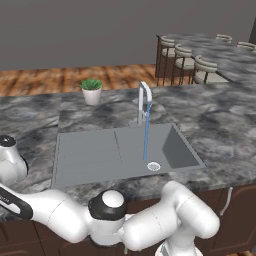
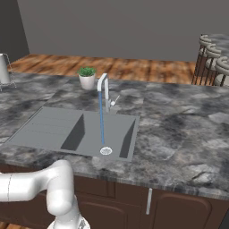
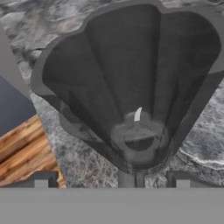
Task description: Turn on the sink faucet and place the jug under the water for a few seconds to fill it up.
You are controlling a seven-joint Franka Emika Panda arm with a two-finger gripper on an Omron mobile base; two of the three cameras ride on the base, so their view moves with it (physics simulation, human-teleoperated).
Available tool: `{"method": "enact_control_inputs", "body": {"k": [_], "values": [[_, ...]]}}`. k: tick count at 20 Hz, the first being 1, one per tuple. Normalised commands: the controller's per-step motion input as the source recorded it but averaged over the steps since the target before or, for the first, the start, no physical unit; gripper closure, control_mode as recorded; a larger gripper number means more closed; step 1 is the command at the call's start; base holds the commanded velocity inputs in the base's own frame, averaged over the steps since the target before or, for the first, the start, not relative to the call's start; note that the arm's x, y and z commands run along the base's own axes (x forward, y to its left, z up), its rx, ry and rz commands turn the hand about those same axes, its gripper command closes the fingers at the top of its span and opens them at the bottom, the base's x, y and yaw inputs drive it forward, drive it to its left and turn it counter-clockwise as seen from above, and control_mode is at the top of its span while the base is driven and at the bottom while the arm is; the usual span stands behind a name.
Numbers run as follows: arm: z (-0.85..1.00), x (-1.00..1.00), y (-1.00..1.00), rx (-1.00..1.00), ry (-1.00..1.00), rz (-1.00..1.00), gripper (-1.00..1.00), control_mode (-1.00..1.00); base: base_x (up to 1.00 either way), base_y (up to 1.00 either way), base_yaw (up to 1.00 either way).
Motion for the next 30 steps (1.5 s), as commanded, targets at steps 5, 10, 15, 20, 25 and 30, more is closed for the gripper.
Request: {"method": "enact_control_inputs", "body": {"k": [5, 10, 15, 20, 25, 30], "values": [[-0.12, 0.0, 0.03, 0.0, 0.0, 0.0, 1.0, -1.0, 0.0, 0.0, 0.0], [-0.03, 0.0, 0.0, 0.0, 0.0, 0.0, 1.0, -1.0, 0.0, 0.0, 0.0], [-0.01, 0.0, 0.0, 0.0, 0.0, 0.0, 1.0, -1.0, 0.0, 0.0, 0.0], [0.0, 0.0, 0.0, 0.0, 0.0, 0.0, 1.0, -1.0, 0.0, 0.0, 0.0], [0.0, 0.0, 0.0, 0.0, 0.0, 0.0, 1.0, -1.0, 0.0, 0.0, 0.0], [-0.02, 0.0, 0.0, 0.0, 0.0, 0.0, 1.0, -1.0, 0.0, 0.0, 0.0]]}}
